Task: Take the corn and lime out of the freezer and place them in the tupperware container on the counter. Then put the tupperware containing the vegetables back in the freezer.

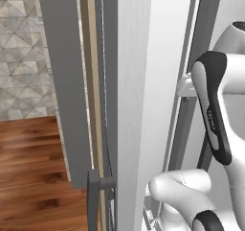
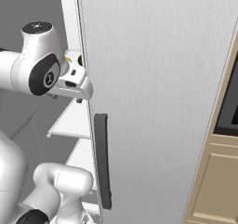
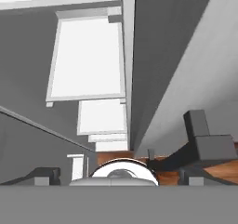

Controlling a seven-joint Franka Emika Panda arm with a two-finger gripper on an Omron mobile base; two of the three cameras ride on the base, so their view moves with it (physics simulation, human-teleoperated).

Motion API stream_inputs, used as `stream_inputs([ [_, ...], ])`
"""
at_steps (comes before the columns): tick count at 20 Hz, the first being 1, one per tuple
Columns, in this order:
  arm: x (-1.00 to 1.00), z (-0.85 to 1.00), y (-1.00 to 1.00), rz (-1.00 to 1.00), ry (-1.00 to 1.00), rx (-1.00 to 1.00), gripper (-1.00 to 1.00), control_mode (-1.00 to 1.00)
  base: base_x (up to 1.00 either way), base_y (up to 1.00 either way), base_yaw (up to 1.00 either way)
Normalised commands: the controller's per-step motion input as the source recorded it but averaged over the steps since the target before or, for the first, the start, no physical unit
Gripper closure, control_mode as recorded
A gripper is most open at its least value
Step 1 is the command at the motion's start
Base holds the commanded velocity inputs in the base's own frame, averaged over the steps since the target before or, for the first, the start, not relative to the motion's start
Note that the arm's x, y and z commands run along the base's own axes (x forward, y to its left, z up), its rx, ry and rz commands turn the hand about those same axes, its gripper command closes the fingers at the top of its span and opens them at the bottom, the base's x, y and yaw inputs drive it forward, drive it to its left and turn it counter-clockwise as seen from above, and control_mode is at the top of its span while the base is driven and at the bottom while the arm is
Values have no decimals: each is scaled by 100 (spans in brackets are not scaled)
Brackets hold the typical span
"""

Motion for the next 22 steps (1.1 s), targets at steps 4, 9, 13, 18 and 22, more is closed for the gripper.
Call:
stream_inputs([
  [4,11,34,0,9,-39,4,-100,-100,0,0,0],
  [9,47,19,18,13,-18,2,-100,-100,0,0,0],
  [13,62,12,26,10,-9,0,-100,-100,0,0,0],
  [18,53,14,25,8,-6,1,-100,-100,0,0,0],
  [22,43,4,32,10,0,2,-100,-100,0,0,0],
])
